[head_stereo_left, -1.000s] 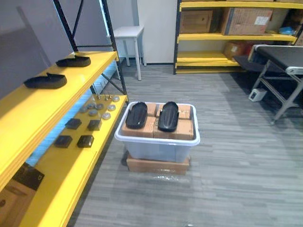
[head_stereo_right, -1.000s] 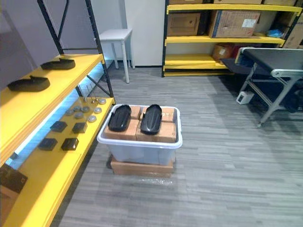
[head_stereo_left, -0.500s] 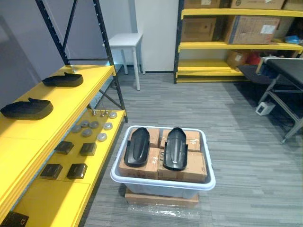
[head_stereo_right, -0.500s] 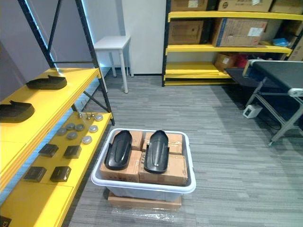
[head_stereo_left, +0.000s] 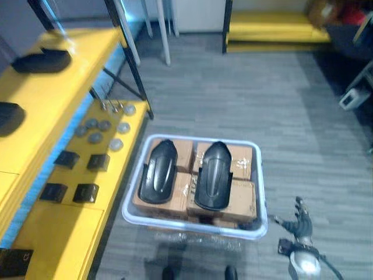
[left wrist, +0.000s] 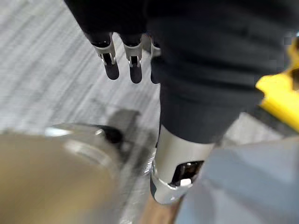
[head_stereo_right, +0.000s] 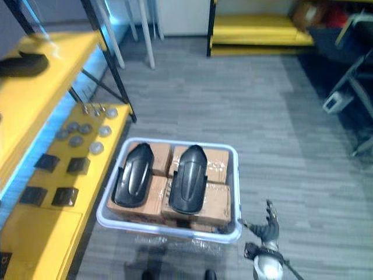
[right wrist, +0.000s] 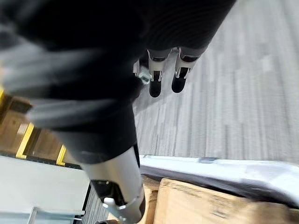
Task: Walk over and take plastic housings, then place them on the shelf
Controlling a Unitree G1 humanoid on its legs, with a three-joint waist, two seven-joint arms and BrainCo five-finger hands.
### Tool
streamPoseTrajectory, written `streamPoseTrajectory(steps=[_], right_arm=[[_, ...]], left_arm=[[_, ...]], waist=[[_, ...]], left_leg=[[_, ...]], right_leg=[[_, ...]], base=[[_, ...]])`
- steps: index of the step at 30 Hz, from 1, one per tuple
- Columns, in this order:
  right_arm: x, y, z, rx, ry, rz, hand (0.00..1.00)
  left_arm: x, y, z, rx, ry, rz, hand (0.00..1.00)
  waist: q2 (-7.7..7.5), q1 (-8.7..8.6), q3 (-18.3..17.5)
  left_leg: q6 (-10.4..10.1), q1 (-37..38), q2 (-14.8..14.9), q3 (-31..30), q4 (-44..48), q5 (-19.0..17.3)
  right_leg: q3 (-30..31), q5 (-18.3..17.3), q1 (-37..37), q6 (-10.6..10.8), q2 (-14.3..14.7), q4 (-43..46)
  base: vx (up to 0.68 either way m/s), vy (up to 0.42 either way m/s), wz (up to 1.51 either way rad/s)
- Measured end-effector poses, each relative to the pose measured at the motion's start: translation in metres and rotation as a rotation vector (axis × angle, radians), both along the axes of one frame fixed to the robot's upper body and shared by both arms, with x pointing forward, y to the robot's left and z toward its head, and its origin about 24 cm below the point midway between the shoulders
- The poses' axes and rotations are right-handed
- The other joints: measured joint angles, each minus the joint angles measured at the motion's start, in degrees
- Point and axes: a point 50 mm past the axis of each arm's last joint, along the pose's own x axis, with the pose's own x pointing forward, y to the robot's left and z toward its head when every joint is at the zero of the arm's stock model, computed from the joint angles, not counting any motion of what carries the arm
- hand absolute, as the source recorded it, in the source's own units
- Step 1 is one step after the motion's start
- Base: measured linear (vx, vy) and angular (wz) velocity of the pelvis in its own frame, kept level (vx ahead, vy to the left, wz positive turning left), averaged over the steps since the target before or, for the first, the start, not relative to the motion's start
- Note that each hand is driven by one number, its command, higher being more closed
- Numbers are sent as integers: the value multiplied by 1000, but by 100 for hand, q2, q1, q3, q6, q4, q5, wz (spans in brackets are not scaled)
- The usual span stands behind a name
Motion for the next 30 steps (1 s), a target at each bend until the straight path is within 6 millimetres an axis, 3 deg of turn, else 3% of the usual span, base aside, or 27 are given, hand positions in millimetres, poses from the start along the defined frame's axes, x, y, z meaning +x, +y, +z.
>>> streamPoseTrajectory(steps=[3,7,16,25,26,30], right_arm=[[30,8,28,-32,-93,-2,0],[56,12,49,-38,-140,-22,0],[74,-1,72,-74,-187,-84,0],[95,-21,86,-154,-108,-67,0],[98,-25,89,-180,-90,-58,100],[105,-39,107,-247,-85,-57,100]], left_arm=[[20,-8,7,16,-48,-43,0],[33,-12,12,39,-76,-74,0],[44,-11,16,69,-80,-106,0],[59,-16,21,75,-102,-140,0],[62,-17,22,74,-111,-141,0],[74,-18,28,66,-139,-137,0]], waist=[[82,143,284],[176,286,484],[227,379,609],[326,399,678],[326,400,678],[333,399,683]], left_leg=[[4,-227,-85,-85,107,2],[8,-445,-184,-229,199,-1],[79,-772,-274,-313,335,-45],[109,-1244,-274,-459,677,-66],[123,-1322,-272,-480,771,-79],[187,-1663,-264,-543,1044,-138]], right_leg=[[-39,138,-50,65,-76,-190],[-130,195,-90,106,-193,-308],[-114,226,-328,121,-256,-290],[-130,227,-695,120,-239,-63],[-133,227,-728,121,-236,-40],[-119,229,-1012,124,-220,143]], base=[[13,64,13],[-1,74,20],[-9,23,3],[-80,0,4],[-120,8,4],[-157,9,0]])
